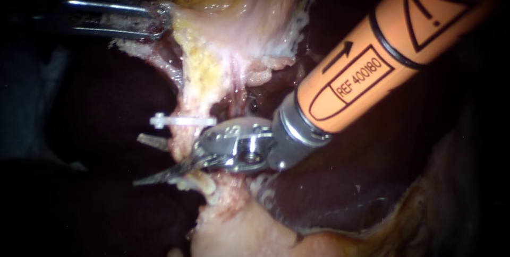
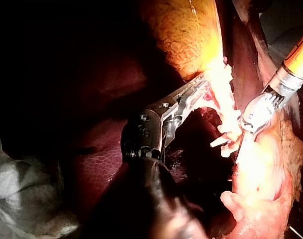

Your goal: Go to the cutting position left tube

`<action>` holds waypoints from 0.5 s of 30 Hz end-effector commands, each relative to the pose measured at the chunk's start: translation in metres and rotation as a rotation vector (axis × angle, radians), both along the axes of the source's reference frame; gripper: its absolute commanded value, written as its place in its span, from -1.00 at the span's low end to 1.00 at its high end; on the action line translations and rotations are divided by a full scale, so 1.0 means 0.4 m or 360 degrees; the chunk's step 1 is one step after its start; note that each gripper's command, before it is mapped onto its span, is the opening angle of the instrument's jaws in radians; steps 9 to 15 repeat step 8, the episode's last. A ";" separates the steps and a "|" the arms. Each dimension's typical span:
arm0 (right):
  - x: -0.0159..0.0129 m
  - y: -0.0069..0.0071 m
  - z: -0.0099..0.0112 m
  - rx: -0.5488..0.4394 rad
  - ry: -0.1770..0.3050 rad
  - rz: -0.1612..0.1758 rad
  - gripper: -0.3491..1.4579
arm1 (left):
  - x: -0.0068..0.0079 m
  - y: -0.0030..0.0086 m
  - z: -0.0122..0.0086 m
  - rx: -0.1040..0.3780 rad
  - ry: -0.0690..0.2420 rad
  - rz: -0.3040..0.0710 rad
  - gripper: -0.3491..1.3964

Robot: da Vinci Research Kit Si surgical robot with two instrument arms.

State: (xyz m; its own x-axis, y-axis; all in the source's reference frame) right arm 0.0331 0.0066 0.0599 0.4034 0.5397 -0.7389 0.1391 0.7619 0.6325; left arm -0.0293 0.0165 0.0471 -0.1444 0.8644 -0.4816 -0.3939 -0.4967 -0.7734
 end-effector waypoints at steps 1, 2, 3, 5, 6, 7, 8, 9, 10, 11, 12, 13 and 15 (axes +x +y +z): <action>-0.0001 0.0001 0.0002 -0.0001 -0.0002 -0.0001 0.86 | 0.0000 0.0000 -0.0001 0.0000 0.0000 0.0000 -1.00; -0.0001 0.0001 0.0003 -0.0001 -0.0002 -0.0001 0.86 | 0.0000 0.0000 -0.0001 0.0000 0.0000 0.0000 -1.00; -0.0002 0.0002 0.0005 -0.0001 -0.0002 0.0000 0.86 | 0.0000 0.0000 -0.0001 0.0000 0.0000 0.0000 -1.00; -0.0004 0.0004 0.0007 -0.0001 -0.0002 0.0000 0.86 | 0.0000 0.0000 0.0000 0.0000 0.0000 0.0000 -1.00; -0.0005 0.0004 0.0008 -0.0001 -0.0002 0.0000 0.86 | 0.0000 0.0001 0.0000 0.0000 0.0000 0.0000 -1.00; -0.0006 0.0005 0.0009 -0.0001 -0.0002 0.0000 0.86 | 0.0001 0.0001 0.0001 0.0000 0.0000 0.0000 -1.00; -0.0007 0.0005 0.0010 -0.0001 -0.0002 0.0000 0.86 | 0.0001 0.0002 0.0001 0.0000 0.0000 0.0000 -1.00; -0.0007 0.0005 0.0010 -0.0001 -0.0002 0.0000 0.86 | 0.0001 0.0002 0.0001 0.0000 0.0000 0.0000 -1.00; -0.0007 0.0005 0.0010 -0.0001 -0.0002 0.0000 0.86 | 0.0001 0.0002 0.0001 0.0000 0.0000 0.0000 -1.00; -0.0007 0.0005 0.0010 -0.0001 -0.0002 0.0000 0.86 | 0.0001 0.0002 0.0001 0.0000 0.0000 0.0000 -1.00; -0.0007 0.0005 0.0010 -0.0001 -0.0002 0.0000 0.86 | 0.0001 0.0002 0.0001 0.0000 0.0000 0.0000 -1.00; -0.0007 0.0005 0.0010 -0.0001 -0.0002 0.0000 0.86 | 0.0001 0.0002 0.0001 0.0000 0.0000 0.0000 -1.00; -0.0007 0.0005 0.0010 -0.0001 -0.0002 0.0000 0.86 | 0.0001 0.0002 0.0001 0.0000 0.0000 0.0000 -1.00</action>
